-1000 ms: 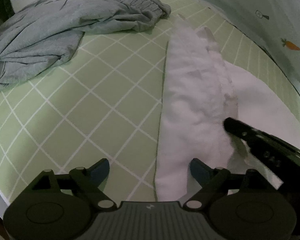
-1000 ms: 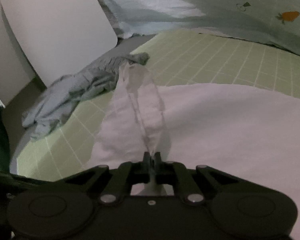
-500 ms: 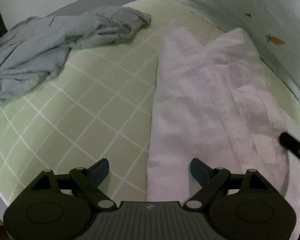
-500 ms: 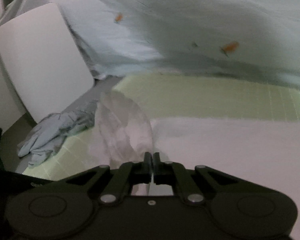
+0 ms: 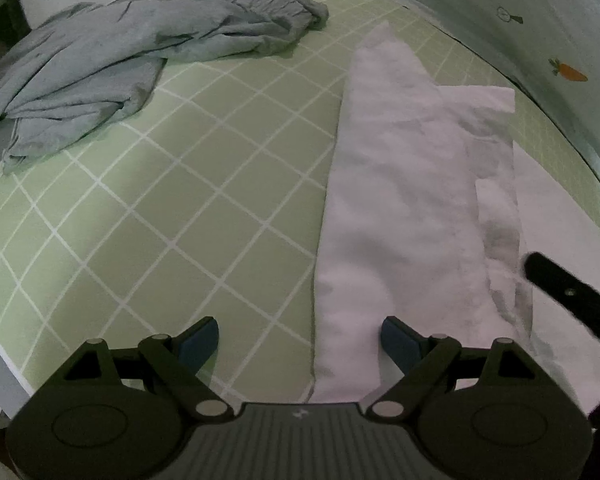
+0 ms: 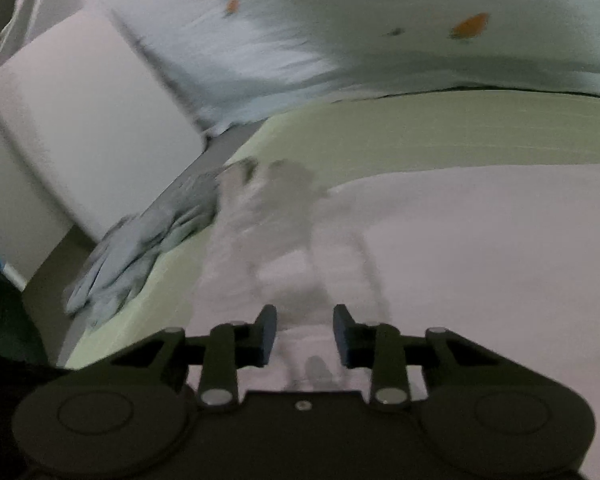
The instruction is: Fold clothes
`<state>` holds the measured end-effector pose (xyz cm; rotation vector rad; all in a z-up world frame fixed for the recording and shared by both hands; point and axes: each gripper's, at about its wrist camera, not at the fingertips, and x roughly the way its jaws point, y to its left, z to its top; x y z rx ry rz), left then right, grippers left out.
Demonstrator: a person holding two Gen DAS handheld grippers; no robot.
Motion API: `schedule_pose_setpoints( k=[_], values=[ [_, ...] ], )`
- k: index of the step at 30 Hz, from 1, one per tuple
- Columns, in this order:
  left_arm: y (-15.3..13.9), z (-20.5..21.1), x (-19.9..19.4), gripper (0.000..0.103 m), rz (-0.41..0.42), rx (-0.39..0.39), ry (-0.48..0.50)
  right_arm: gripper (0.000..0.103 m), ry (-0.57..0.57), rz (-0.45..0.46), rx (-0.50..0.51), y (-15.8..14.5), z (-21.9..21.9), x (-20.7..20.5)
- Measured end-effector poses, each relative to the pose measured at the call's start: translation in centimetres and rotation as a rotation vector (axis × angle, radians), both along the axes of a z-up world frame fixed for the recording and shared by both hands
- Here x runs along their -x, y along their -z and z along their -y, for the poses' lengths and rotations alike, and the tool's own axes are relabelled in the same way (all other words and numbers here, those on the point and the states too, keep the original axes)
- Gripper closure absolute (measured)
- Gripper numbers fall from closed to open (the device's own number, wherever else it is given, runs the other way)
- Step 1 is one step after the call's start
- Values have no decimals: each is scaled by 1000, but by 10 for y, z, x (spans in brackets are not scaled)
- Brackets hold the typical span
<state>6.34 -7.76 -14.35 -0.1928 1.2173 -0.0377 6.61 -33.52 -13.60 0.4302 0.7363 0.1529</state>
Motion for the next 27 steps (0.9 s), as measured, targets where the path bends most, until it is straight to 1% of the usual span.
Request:
schedule_pose_setpoints(
  k=[3,5,8,11,13,17,20,21,22,23,25,26,27],
  values=[
    [-1,0,1,14,0,-4,4,72,-48,-17,18,7,-16,-15],
    [-2,1,3,14,2,-10,11,72,-28,-4,54,5,-20,-21],
    [-2,-1,4,14,8,-14,21,72,8,41,91,-2,-17,-26],
    [-1,-4,2,14,8,-11,23,70,14,65,116,-6,-11,-40],
    [-1,-4,-2,14,12,-14,26,67,8,76,107,-7,-6,-50],
    [-3,-1,-21,14,31,-47,37,56,-18,87,67,-6,1,-70],
    [-3,0,-38,14,39,-54,33,55,-46,82,11,0,2,-87],
    [-3,1,-44,14,39,-56,32,56,-62,80,-13,1,2,-92],
    [-3,3,-50,14,39,-57,31,72,-79,78,-37,3,2,-98],
    [-2,5,-55,14,37,-60,33,83,-94,75,-60,4,3,-103],
    [0,9,-60,14,32,-68,29,87,-76,86,-89,4,10,-110],
    [2,10,-62,14,25,-69,23,89,-37,80,-100,6,16,-113],
    [4,9,-61,14,23,-64,15,93,21,62,-111,9,23,-116]
  ],
)
